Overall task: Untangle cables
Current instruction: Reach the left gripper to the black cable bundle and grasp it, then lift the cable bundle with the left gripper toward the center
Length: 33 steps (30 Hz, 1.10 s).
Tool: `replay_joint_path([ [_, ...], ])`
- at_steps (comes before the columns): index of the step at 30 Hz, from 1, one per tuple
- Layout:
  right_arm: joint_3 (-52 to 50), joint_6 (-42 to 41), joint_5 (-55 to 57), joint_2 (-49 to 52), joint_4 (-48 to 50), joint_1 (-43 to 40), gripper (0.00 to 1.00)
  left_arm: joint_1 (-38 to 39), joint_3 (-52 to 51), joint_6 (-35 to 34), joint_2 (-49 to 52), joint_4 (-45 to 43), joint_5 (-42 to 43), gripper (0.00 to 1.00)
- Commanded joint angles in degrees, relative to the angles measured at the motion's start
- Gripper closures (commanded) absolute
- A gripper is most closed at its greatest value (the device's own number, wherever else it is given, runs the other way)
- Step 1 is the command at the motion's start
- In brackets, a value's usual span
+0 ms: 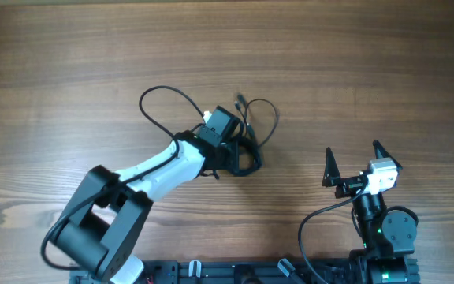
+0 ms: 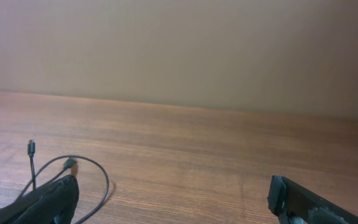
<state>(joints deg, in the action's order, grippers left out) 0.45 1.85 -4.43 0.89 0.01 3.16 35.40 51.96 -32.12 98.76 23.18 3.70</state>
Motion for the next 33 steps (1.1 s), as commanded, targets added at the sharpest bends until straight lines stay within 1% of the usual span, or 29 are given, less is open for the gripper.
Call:
replay_joint_path([
  [1,-0.2,1.0,0.6,-0.7,0.1,-0.1,0.0,-2.6,-0.2,-9.7,-7.8,2.3,-0.7,0.96],
  [2,-0.2,1.0,0.6,-0.7,0.1,-0.1,0.0,-3.3,-0.2,-13.4,-9.4,3.2,-0.7,0.96],
  [4,-0.2,1.0,0.6,-0.7,0.1,-0.1,0.0,-4.6,-0.2,-23.1,-12.1,5.4,-0.6,0.96],
  [5,-0.2,1.0,0.6,-0.7,0.1,-0.1,0.0,-5.3,-0.2,-31.7,-13.6,7.1,-0.6,0.96],
  [8,-0.2,1.0,0.6,-0.7,0.1,-0.1,0.0,-5.7,-0.2,-48.3,-15.0,10.1,-0.5,0.96],
  [10,-0.2,1.0,0.6,-0.7,0.1,-0.1,0.0,-5.2,-0.2,-57.8,-15.0,11.6,-0.5,0.96],
  [11,-0.2,1.0,0.6,-0.7,0.1,-0.1,0.0,-4.9,-0.2,-60.1,-15.0,12.2,-0.6,0.96],
  [13,-0.2,1.0,0.6,-0.7,0.1,-0.1,0.0,-4.2,-0.2,-60.4,-15.0,12.2,-1.2,0.96],
  [14,-0.2,1.0,0.6,-0.7,0.1,-0.1,0.0,-3.9,-0.2,-59.4,-15.0,12.2,-1.7,0.96],
  [20,-0.2,1.0,0.6,-0.7,0.1,-0.1,0.0,-3.8,-0.2,-46.8,-15.0,12.2,-2.3,0.96],
  [21,-0.2,1.0,0.6,-0.7,0.1,-0.1,0.0,-4.0,-0.2,-43.6,-15.1,12.0,-2.3,0.96],
  [22,-0.2,1.0,0.6,-0.7,0.1,-0.1,0.0,-4.3,-0.2,-38.7,-15.1,11.5,-2.3,0.96],
  [23,-0.2,1.0,0.6,-0.7,0.1,-0.1,0.0,-4.6,-0.2,-31.6,-15.2,10.6,-2.3,0.96],
  [26,-0.2,1.0,0.6,-0.7,0.1,-0.1,0.0,-4.8,-0.2,-14.6,-15.2,9.2,-2.3,0.96],
  [27,-0.2,1.0,0.6,-0.7,0.1,-0.1,0.0,-4.8,-0.2,-12.0,-15.2,9.5,-2.3,0.95],
  [28,-0.2,1.0,0.6,-0.7,0.1,-0.1,0.0,-4.8,-0.2,-11.1,-15.2,9.9,-2.3,0.94],
  [29,-0.2,1.0,0.6,-0.7,0.1,-0.1,0.0,-4.8,-0.2,-12.4,-15.2,10.6,-2.3,0.96],
  [30,-0.2,1.0,0.6,-0.7,0.1,-0.1,0.0,-4.8,-0.2,-19.1,-15.2,11.3,-2.2,0.96],
  [32,-0.2,1.0,0.6,-0.7,0.1,-0.1,0.0,-4.6,-0.2,-25.6,-15.2,11.8,-2.1,0.96],
  [33,-0.2,1.0,0.6,-0.7,0.1,-0.1,0.0,-4.5,-0.2,-27.7,-15.2,11.9,-2.0,0.96],
])
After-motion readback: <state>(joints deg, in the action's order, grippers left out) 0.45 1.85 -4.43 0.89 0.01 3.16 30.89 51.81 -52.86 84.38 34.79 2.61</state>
